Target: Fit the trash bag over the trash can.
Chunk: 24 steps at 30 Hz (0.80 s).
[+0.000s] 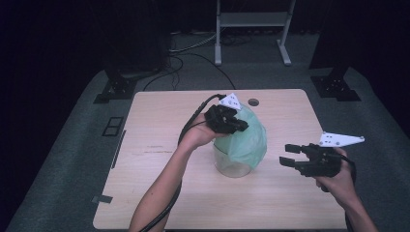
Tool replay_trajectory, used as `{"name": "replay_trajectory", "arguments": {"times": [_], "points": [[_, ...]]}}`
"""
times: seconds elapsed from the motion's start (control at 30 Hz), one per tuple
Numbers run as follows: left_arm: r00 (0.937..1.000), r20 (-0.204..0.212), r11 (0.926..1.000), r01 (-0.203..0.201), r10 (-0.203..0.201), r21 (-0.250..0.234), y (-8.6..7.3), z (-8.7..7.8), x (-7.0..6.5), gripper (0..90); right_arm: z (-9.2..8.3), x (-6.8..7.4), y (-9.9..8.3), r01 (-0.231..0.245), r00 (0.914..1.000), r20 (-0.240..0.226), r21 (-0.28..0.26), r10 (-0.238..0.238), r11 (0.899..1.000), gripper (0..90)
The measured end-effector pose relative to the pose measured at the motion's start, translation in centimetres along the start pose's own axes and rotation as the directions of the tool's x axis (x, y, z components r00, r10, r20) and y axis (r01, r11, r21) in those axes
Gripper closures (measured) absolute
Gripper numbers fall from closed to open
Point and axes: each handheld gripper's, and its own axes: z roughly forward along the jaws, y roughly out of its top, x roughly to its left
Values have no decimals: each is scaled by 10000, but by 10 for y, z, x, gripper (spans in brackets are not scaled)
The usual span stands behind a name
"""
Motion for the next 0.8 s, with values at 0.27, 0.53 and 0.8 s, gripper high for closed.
{"name": "replay_trajectory", "arguments": {"times": [0.27, 0.53, 0.8], "points": [[9999, -68, 9931, 95, -104, -1172, -10, -28, -4, 900, 5, -12, -2, -379, 9990, 219, -10, 379, 9993, 385], [9992, -146, 9807, 326, -361, -1927, -35, -55, -9, 900, 14, -15, 5, -403, 9988, 294, -9, 403, 9992, 385], [9973, -127, 9688, 670, -721, -2386, -67, -68, -11, 900, 22, -17, 9, -406, 9987, 316, 17, 405, 9992, 385]]}}
